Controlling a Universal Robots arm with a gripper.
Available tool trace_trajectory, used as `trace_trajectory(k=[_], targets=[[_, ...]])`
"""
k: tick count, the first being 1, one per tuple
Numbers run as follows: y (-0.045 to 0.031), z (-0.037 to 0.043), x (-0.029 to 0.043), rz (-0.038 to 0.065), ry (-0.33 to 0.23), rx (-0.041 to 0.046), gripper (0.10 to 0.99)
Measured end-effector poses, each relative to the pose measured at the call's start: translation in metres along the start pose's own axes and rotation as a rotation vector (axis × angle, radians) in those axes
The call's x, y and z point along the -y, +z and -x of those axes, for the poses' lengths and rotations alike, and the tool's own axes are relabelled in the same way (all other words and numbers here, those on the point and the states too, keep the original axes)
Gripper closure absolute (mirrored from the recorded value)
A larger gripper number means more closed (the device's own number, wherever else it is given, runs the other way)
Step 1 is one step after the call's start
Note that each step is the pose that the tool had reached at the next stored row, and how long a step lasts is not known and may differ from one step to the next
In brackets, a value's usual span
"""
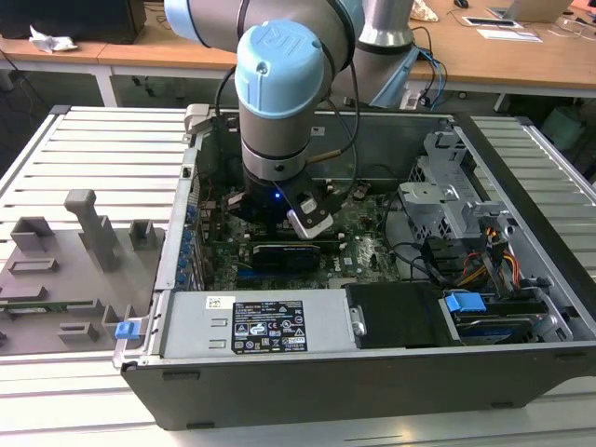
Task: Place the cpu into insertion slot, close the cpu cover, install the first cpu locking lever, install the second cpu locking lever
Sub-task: 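Install the second cpu locking lever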
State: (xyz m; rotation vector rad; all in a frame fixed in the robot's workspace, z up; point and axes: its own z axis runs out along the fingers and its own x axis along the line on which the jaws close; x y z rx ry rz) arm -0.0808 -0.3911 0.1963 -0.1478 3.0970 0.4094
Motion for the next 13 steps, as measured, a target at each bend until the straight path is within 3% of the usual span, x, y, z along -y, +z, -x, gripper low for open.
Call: trace_trajectory(k=[3, 7, 13], targets=[[-0.0029, -0.0001, -0.0008, 0.001, 0.0, 0.0003, 0.98], [-0.015, 0.0002, -0.004, 0.0, 0.0, 0.0001, 0.98], [-0.0265, 0.0005, -0.0071, 0.001, 0.0, 0.0002, 0.98]])
